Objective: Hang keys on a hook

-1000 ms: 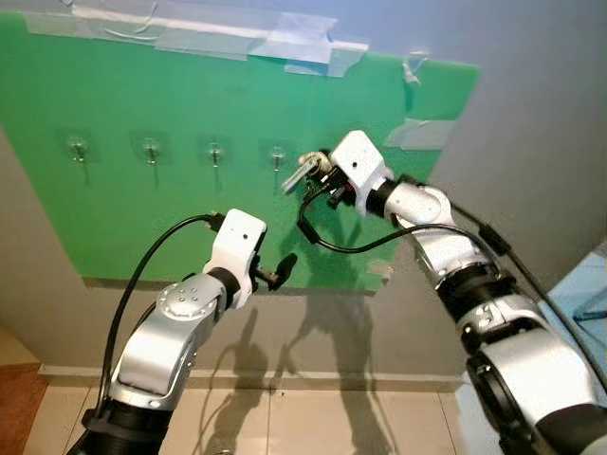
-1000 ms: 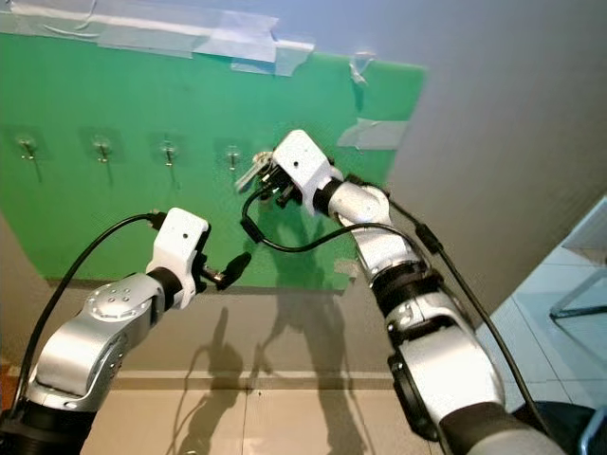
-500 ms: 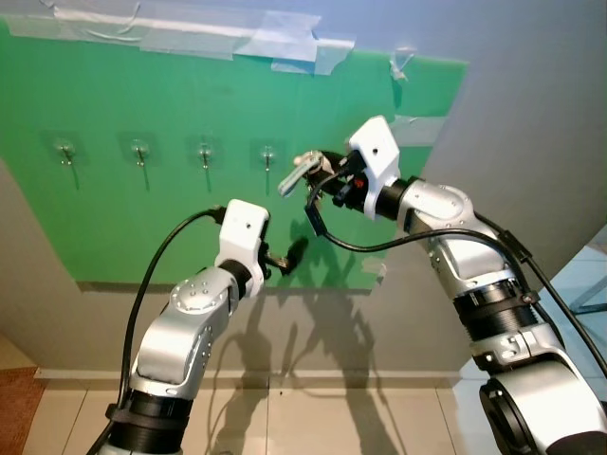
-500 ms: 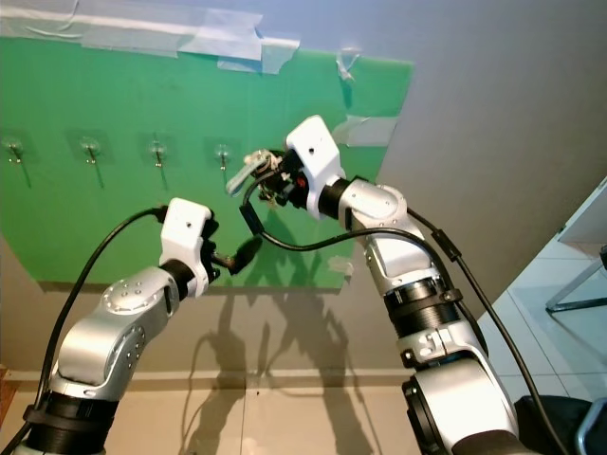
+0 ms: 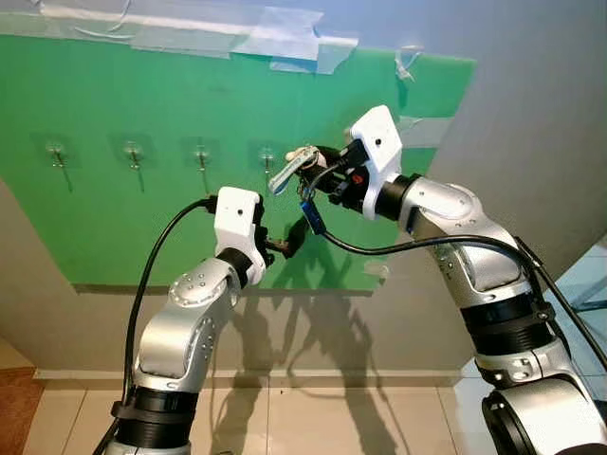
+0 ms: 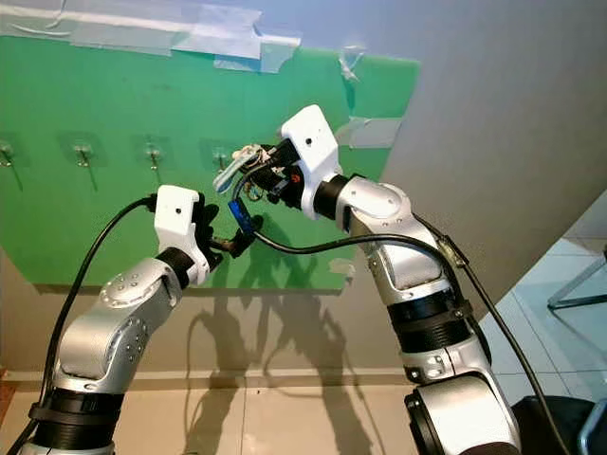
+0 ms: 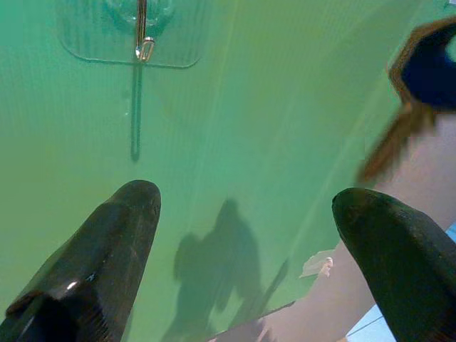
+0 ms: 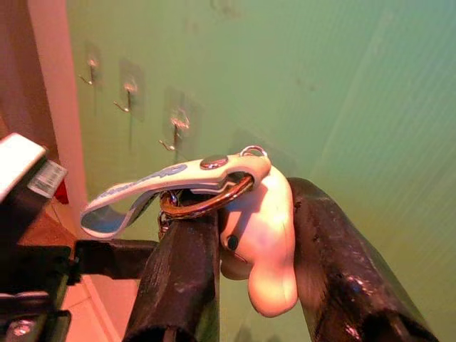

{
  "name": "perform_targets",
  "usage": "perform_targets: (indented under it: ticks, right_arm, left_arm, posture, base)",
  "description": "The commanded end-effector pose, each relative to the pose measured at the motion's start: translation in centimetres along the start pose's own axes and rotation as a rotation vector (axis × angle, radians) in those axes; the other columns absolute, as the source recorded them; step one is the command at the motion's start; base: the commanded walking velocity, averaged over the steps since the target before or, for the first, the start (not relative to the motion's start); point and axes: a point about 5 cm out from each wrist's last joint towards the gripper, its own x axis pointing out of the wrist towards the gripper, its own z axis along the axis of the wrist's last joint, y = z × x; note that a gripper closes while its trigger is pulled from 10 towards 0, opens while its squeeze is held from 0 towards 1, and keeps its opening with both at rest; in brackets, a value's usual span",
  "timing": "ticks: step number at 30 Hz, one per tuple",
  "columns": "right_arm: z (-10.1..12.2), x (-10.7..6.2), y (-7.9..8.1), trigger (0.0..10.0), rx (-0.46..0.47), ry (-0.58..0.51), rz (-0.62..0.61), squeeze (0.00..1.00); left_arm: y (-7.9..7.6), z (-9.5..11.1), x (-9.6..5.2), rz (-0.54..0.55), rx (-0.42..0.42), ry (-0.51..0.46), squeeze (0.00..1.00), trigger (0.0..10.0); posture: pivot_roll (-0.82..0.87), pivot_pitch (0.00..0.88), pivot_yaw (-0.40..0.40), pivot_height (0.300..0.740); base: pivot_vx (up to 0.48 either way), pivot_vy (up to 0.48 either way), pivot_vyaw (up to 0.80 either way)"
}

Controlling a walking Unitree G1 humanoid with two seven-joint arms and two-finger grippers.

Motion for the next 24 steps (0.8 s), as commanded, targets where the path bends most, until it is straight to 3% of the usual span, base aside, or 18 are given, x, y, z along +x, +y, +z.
perform_targets:
  ticks: [1, 2, 14, 24]
  right_arm:
    - [0.4, -0.4, -0.1, 0.0, -0.001, -0.009, -0.017, 0.00]
    - [0.4, -0.4, -0.1, 0.0, -0.002, -0.005, -0.018, 0.00]
    - [-0.6, -0.7, -0.6, 0.0, -0.040, 0.056, -0.039, 0.00]
    - [-1.5, -1.0, -1.8, 0.0, -0.069, 0.102, -0.070, 0.00]
  left_arm:
    - [-0.5, 0.9, 0.2, -0.032, 0.021, -0.031, 1.00, 10.0]
    - [-0.6, 1.1, 0.3, -0.034, 0.026, -0.033, 0.00, 10.0]
    - [-1.1, 3.3, 0.1, -0.040, 0.074, -0.109, 0.00, 10.0]
    - [-2.5, 2.7, -1.1, -0.142, 0.110, -0.069, 0.00, 10.0]
  posture:
    - [-0.07, 0.000, -0.025, 0.740]
    - [-0.08, 0.000, -0.023, 0.740]
    - [-0.07, 0.000, -0.037, 0.740]
    - [-0.07, 0.000, -0.046, 0.740]
  base:
    - [0.000, 0.000, 0.00]
    - [0.000, 0.000, 0.00]
    - [0.000, 0.000, 0.00]
    - [0.000, 0.000, 0.00]
